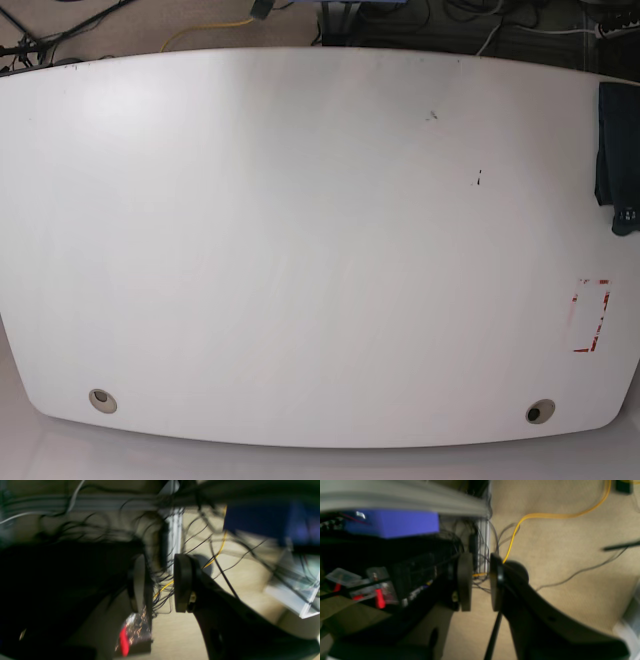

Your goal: Fold the T-shirt properly

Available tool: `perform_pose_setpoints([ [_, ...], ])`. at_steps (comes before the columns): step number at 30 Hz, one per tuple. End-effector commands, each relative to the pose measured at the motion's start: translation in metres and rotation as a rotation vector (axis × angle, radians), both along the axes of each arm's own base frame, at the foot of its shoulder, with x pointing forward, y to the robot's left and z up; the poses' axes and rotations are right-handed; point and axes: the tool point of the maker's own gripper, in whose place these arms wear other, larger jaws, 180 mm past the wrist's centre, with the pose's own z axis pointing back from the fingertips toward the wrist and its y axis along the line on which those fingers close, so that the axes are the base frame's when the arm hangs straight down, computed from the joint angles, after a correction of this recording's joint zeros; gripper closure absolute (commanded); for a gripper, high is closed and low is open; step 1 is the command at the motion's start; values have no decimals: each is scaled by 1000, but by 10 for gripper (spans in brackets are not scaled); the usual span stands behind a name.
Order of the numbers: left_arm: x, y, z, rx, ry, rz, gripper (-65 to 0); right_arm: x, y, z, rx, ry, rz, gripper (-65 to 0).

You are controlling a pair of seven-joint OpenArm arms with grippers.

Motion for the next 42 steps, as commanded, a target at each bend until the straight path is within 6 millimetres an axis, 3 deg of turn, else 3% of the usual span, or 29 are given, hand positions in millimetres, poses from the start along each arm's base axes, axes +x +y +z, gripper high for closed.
perform_pose_setpoints([
  [1,-21,2,-18,-12,76,26,-175,-17,-4,-17,-14,62,-7,-116],
  [4,-24,17,-40,38,132,60,-175,-22,-6,-39,-34,113,-13,-116],
  [9,-16,20,-66,83,193,28,-176,-22,-7,-66,-74,152,-27,-116],
  [11,-26,20,-76,95,244,2,-176,-29,-7,-76,-90,185,-33,-116],
  [20,7,24,-107,121,338,-40,-172,-27,7,-104,-128,262,2,-116],
  [25,22,25,-113,161,360,-90,-172,-18,2,-109,-177,255,-2,-120],
  [27,29,27,-115,182,365,-108,-172,-2,-1,-112,-195,239,-7,-122],
  [42,43,32,-117,245,366,-140,-174,-3,-4,-126,-209,319,-33,-124],
])
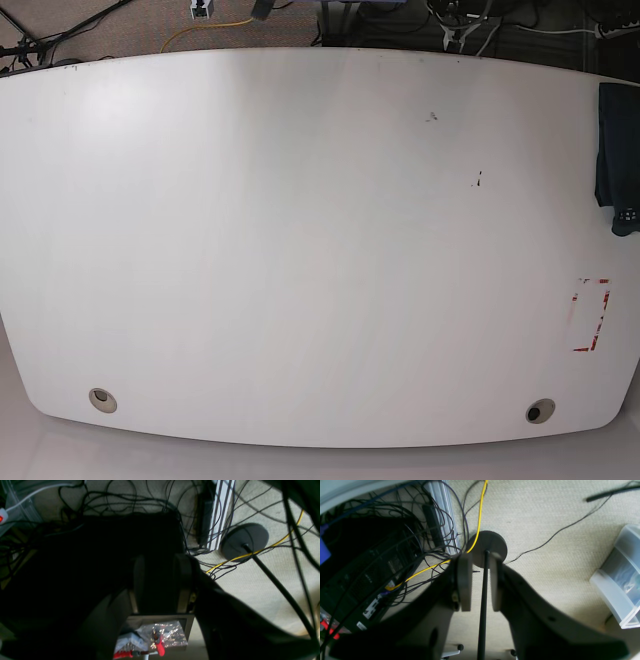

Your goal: Fold the T-shirt properly

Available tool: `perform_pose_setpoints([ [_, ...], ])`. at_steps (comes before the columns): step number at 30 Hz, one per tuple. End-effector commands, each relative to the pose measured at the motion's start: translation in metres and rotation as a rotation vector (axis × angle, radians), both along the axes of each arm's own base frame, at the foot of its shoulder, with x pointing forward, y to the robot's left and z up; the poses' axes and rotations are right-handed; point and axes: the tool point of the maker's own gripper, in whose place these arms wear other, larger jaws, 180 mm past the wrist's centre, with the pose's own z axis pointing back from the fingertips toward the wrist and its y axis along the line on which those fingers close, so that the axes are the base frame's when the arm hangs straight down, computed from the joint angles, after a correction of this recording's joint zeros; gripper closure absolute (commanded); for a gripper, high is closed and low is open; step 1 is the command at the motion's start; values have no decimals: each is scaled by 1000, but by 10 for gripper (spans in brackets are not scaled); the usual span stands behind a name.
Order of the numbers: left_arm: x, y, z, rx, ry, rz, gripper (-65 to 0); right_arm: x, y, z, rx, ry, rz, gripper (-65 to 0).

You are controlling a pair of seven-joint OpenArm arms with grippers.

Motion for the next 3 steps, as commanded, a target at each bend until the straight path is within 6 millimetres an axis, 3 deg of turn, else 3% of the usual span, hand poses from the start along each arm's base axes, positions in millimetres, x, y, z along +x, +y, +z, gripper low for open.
perform_pose_setpoints([
  [1,-2,3,0,8,3,-3,-174,-3,-3,1,-1,-1,0,-124],
  [3,-4,3,0,8,8,-3,-174,-2,-2,1,0,-3,-2,-124],
])
